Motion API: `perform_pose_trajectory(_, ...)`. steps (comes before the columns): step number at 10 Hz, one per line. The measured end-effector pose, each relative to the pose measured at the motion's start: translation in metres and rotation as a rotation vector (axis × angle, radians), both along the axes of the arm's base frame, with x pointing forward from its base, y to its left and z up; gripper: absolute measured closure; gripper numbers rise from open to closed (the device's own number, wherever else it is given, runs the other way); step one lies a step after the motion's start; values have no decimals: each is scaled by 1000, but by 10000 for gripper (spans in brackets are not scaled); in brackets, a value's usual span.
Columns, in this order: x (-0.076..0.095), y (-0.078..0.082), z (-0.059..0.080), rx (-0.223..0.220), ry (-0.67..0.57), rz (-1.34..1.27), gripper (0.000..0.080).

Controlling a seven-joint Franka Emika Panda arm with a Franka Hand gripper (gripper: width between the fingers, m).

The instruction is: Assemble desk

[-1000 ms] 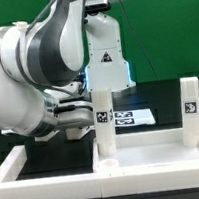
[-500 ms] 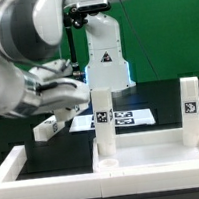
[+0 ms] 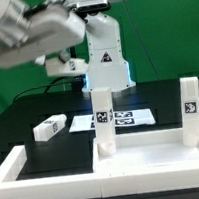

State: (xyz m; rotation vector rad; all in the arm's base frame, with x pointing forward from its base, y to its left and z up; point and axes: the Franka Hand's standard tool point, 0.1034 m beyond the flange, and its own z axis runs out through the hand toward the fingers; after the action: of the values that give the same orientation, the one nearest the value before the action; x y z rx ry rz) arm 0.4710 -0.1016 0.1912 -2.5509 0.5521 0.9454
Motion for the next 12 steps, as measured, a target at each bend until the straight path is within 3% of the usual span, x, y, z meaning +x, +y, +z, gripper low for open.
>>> perform_pose_trajectory(1, 7, 24, 21, -51, -29, -23, 509)
perform_pose_trajectory(2, 18, 35, 29, -70, -68, -9, 509)
perform_pose_trajectory(4, 23, 34, 27, -111, -190, -28, 509)
perform_pose_trajectory(5, 30, 35, 23, -152, -258, -44, 509)
perform_pose_trajectory(6, 34, 51, -1, -254, -325, -45, 509)
perform_pose_trajectory(7, 40, 78, -8, -315, -361, 16, 509)
perform_pose_trajectory(9, 73, 82, -2, -375, -508, 26, 509)
perform_pose_trajectory(12, 111, 101, 6, -445, -674, -18, 509)
